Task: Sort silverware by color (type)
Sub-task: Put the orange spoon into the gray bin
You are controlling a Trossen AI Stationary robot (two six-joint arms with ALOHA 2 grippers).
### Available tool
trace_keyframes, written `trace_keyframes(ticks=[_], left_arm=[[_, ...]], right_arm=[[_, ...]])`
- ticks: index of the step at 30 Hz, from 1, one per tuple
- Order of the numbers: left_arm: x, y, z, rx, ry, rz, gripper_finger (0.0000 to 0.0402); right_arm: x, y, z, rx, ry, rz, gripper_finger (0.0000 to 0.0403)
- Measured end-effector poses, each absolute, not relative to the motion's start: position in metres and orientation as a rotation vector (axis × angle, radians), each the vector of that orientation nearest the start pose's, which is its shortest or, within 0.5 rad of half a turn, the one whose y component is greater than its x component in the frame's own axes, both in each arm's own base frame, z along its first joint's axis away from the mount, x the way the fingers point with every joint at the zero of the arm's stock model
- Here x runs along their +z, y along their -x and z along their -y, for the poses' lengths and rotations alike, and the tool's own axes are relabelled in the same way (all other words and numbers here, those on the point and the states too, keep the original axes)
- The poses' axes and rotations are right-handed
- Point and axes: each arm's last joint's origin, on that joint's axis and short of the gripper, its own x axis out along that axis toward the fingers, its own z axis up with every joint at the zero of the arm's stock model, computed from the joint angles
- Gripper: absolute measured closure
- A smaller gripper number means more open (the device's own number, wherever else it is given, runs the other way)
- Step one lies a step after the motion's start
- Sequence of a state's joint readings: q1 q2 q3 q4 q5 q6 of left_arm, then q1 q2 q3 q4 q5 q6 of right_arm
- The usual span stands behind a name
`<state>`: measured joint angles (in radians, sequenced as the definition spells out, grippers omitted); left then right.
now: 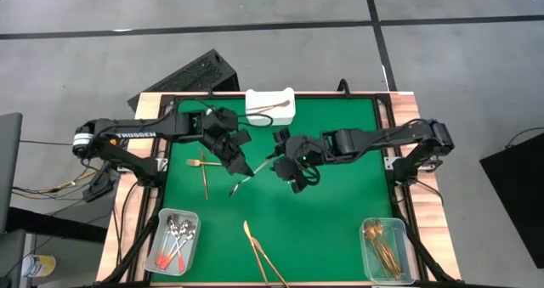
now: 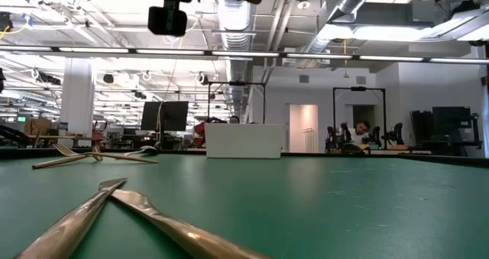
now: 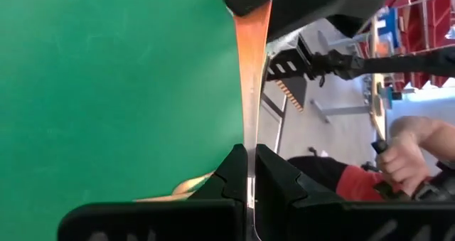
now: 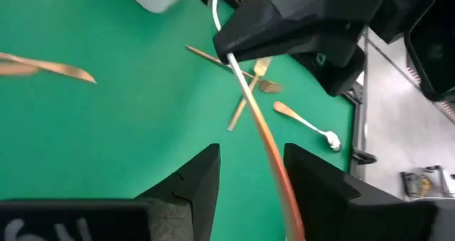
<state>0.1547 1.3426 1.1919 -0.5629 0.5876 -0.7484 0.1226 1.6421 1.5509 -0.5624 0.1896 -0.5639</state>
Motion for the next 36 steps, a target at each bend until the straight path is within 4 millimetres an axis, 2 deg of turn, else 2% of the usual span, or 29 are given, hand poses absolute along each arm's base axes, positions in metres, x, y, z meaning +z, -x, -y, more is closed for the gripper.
trace_keyframes(ticks=[4,11,17,23,26,31,36], left_arm=[[0.323,-0.281,-0.015,-0.138,0.967,-0.82,0.0401],[0.323,-0.282,-0.001,-0.122,0.988,-0.841,0.0401],[0.325,-0.285,0.004,-0.137,0.994,-0.807,0.0395],[0.337,-0.278,0.001,-0.041,0.926,-0.697,0.0352],[0.352,-0.266,-0.003,0.045,0.855,-0.572,0.0321],[0.387,-0.232,-0.009,0.18,0.721,-0.304,0.027],[0.43,-0.181,-0.007,0.179,0.624,-0.017,0.023]], right_arm=[[0.347,-0.362,-0.049,0.095,0.571,-0.632,0.0253],[0.344,-0.359,-0.057,0.109,0.499,-0.659,0.0383],[0.341,-0.356,-0.058,0.065,0.361,-0.703,0.0391],[0.341,-0.356,-0.055,-0.036,0.137,-0.71,0.0396],[0.341,-0.356,-0.054,-0.096,0.024,-0.698,0.0396],[0.335,-0.365,-0.055,-0.142,-0.168,-0.578,0.0396],[0.334,-0.375,-0.056,-0.162,-0.363,-0.374,0.0396]])
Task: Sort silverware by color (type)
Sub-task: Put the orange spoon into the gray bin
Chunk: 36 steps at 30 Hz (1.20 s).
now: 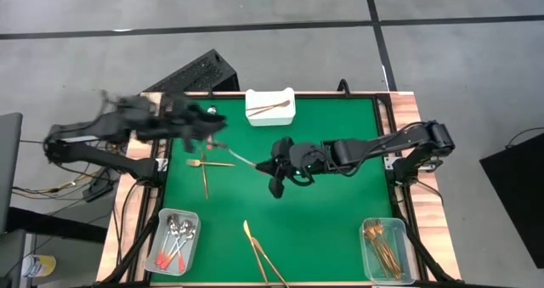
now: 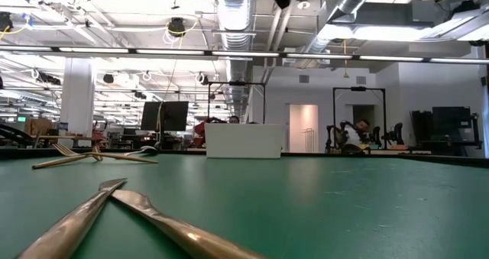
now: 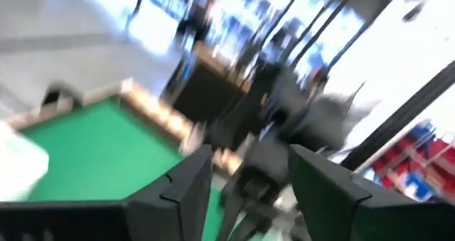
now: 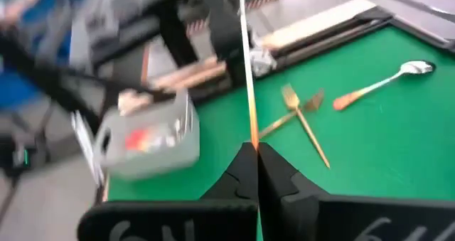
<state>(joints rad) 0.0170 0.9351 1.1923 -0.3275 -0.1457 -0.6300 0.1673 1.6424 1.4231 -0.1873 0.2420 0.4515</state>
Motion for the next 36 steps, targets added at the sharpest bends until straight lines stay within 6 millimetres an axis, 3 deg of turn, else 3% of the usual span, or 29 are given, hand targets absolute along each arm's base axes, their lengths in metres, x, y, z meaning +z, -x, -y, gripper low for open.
trace_keyframes(ticks=[5,8,12,16,23,29,36], left_arm=[[0.449,-0.127,-0.001,0.232,0.552,0.132,0.0217],[0.446,-0.114,0.004,0.287,0.548,0.117,0.0217],[0.427,-0.131,0.015,0.324,0.509,0.019,0.0217],[0.409,-0.159,0.024,0.329,0.46,-0.051,0.0216],[0.407,-0.195,0.03,0.335,0.36,-0.013,0.0216],[0.414,-0.191,0.025,0.353,0.35,0.051,0.0244],[0.418,-0.186,0.014,0.402,0.356,0.083,0.036]], right_arm=[[0.335,-0.38,-0.054,-0.212,-0.474,-0.143,0.0396],[0.341,-0.381,-0.054,-0.196,-0.502,-0.01,0.0396],[0.347,-0.381,-0.054,-0.164,-0.491,0.114,0.0396],[0.346,-0.381,-0.052,-0.165,-0.448,0.12,0.0396],[0.347,-0.381,-0.052,-0.157,-0.415,0.122,0.0396],[0.347,-0.381,-0.05,-0.162,-0.397,0.122,0.0396],[0.347,-0.381,-0.049,-0.165,-0.386,0.118,0.0396]])
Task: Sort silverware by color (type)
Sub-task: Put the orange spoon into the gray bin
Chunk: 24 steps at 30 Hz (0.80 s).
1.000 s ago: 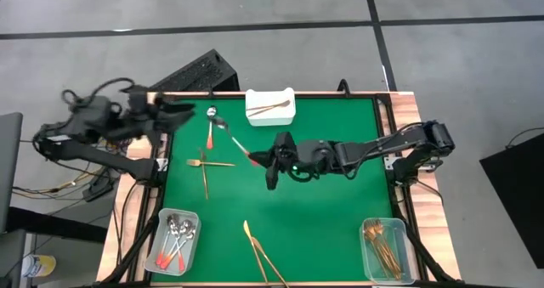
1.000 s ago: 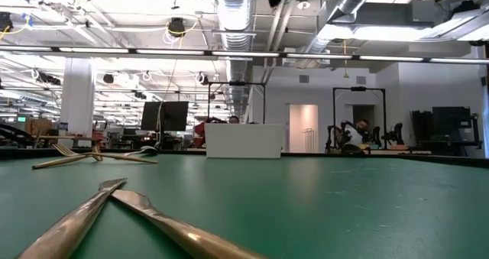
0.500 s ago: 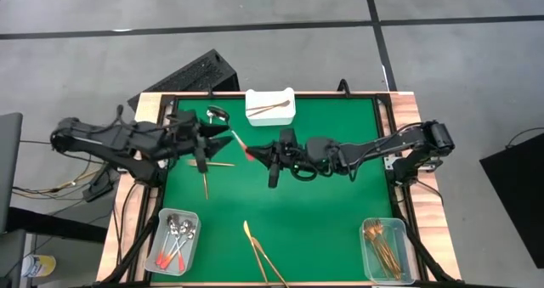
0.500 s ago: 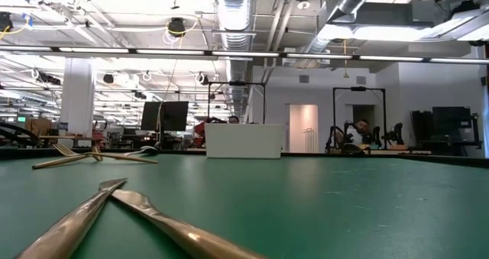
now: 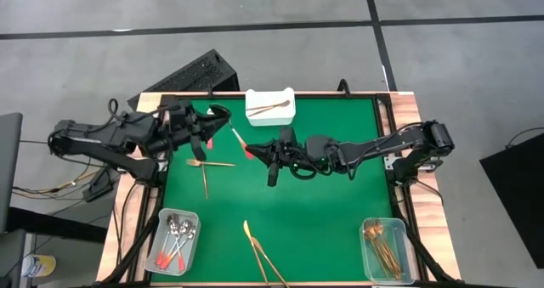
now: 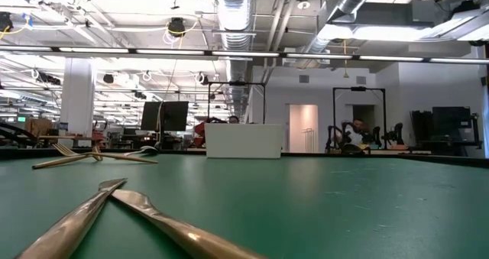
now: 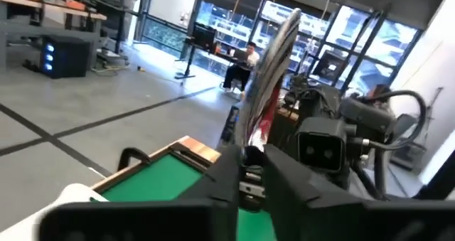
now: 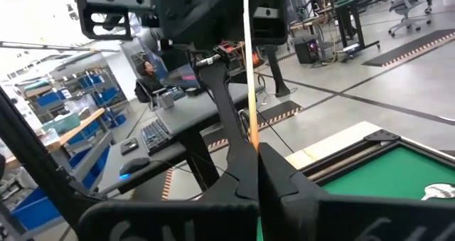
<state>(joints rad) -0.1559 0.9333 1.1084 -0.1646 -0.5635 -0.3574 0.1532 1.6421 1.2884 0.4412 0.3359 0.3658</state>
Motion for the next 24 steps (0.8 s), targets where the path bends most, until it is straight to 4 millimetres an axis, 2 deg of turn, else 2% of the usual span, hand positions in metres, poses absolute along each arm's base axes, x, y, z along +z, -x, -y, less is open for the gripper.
trace_keyframes(ticks=[2,4,17,20,24], left_arm=[[0.419,-0.187,0.012,0.373,0.365,0.083,0.0388],[0.419,-0.187,0.011,0.351,0.374,0.081,0.039],[0.414,-0.193,0.012,0.351,0.395,0.055,0.0284],[0.413,-0.196,0.012,0.35,0.394,0.051,0.0287],[0.412,-0.199,0.013,0.309,0.393,0.034,0.0323]], right_arm=[[0.346,-0.381,-0.049,-0.165,-0.375,0.115,0.0396],[0.346,-0.381,-0.05,-0.16,-0.369,0.113,0.0396],[0.348,-0.382,-0.043,-0.152,-0.36,0.125,0.0396],[0.348,-0.382,-0.043,-0.15,-0.359,0.125,0.0396],[0.348,-0.382,-0.043,-0.147,-0.359,0.124,0.0396]])
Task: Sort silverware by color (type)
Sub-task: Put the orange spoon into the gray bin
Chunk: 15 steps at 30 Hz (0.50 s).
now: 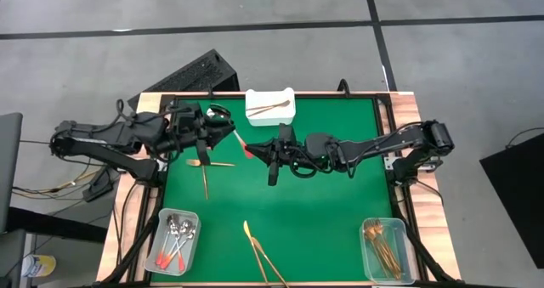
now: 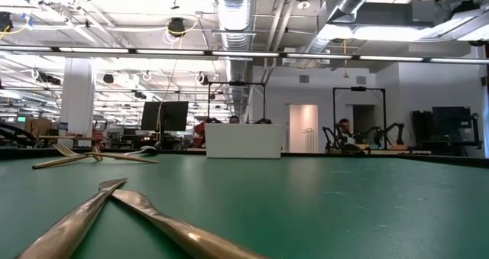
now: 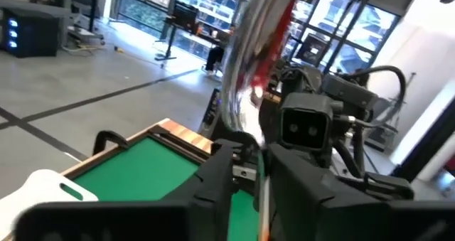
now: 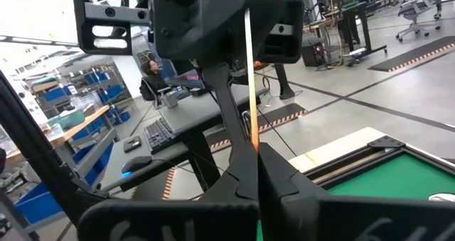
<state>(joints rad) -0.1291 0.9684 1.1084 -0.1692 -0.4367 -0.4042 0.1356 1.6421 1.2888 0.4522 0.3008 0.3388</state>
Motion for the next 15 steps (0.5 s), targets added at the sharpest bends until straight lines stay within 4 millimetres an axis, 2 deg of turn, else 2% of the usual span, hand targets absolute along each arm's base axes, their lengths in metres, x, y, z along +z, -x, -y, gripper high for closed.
trace_keyframes(ticks=[4,9,12,15], left_arm=[[0.412,-0.199,0.014,0.293,0.393,0.03,0.0386],[0.408,-0.198,0.014,0.295,0.388,-0.005,0.0399],[0.392,-0.195,0.013,0.349,0.375,-0.168,0.0401],[0.366,-0.185,0.015,0.438,0.5,-0.405,0.0401]], right_arm=[[0.348,-0.382,-0.044,-0.142,-0.359,0.122,0.0394],[0.344,-0.383,-0.038,-0.112,-0.398,0.079,0.0355],[0.337,-0.384,-0.031,-0.133,-0.426,0.004,0.0318],[0.329,-0.38,-0.025,-0.176,-0.471,-0.103,0.0285]])
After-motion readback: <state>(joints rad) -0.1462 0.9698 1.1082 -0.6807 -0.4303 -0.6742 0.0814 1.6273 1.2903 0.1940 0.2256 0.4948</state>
